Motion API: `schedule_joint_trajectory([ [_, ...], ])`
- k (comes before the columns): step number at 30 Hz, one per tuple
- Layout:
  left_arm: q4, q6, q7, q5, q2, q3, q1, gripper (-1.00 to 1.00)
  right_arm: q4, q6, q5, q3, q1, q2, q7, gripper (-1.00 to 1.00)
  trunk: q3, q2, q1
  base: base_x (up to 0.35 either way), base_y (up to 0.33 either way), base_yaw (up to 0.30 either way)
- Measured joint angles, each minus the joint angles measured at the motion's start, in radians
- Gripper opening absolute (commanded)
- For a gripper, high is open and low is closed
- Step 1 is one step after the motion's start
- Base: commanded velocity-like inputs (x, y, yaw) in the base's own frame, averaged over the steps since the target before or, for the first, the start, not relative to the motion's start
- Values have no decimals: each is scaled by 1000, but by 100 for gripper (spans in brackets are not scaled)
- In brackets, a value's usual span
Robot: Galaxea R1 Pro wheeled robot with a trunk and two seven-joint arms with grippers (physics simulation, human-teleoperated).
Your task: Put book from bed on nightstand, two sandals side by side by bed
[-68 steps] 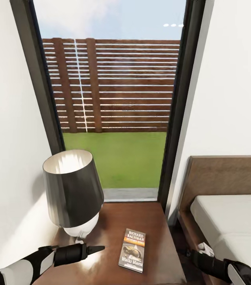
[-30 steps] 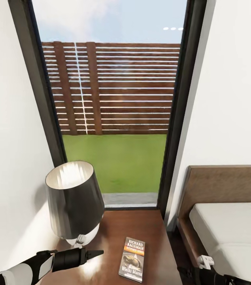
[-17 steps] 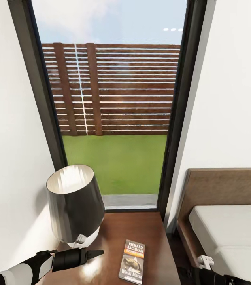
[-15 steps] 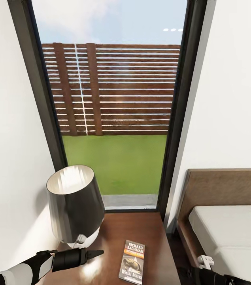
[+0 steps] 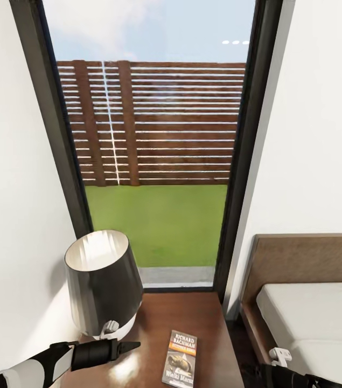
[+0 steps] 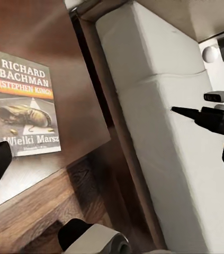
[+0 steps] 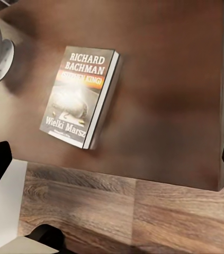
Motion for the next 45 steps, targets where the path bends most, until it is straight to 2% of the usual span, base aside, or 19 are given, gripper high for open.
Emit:
schedule_joint_trajectory([
  [7, 0, -88, 114, 0, -2, -2, 43, 100, 7, -8, -2, -1, 0, 1, 0, 100, 22, 49, -27, 0, 0, 0],
  [10, 0, -115, 156, 0, -6, -2, 65, 100, 46, -33, -2, -1, 1, 1, -1, 100, 31, 70, -38, 0, 0, 0],
  [15, -1, -149, 258, -1, -19, -1, 109, 100, 218, -166, -7, 3, 2, 1, -2, 100, 47, 105, -57, 0, 0, 0],
  [18, -1, -174, 319, -3, -30, -4, 143, 100, 359, -250, -12, 8, 2, 1, -1, 100, 56, 126, -69, 0, 0, 0],
  [22, -2, -202, 375, -22, -40, -5, 201, 100, 452, -290, -13, 5, 4, 1, -2, 100, 69, 154, -84, 0, 0, 0],
  [28, -2, -271, 446, -79, -44, -5, 311, 100, 482, -304, -13, 5, 70, 1, -4, 100, 88, 196, -107, 0, 0, 0],
  [32, -2, -284, 488, -88, -45, -4, 362, 100, 484, -304, -15, 4, 83, 1, -8, 100, 100, 224, -123, 0, 0, 0],
  [35, -2, -290, 559, -91, -45, -3, 421, 100, 485, -300, -17, 3, 86, 1, -9, 100, 110, 245, -134, 0, 0, 0],
  [40, -2, -292, 632, -91, -46, -1, 449, 100, 485, -295, -20, 3, 87, 1, -10, 100, 125, 280, -153, 0, 0, 0],
  [45, -2, -291, 674, -92, -55, -1, 459, 100, 485, -294, -22, 4, 87, 1, -11, 100, 138, 308, -169, 0, 0, 0],
])
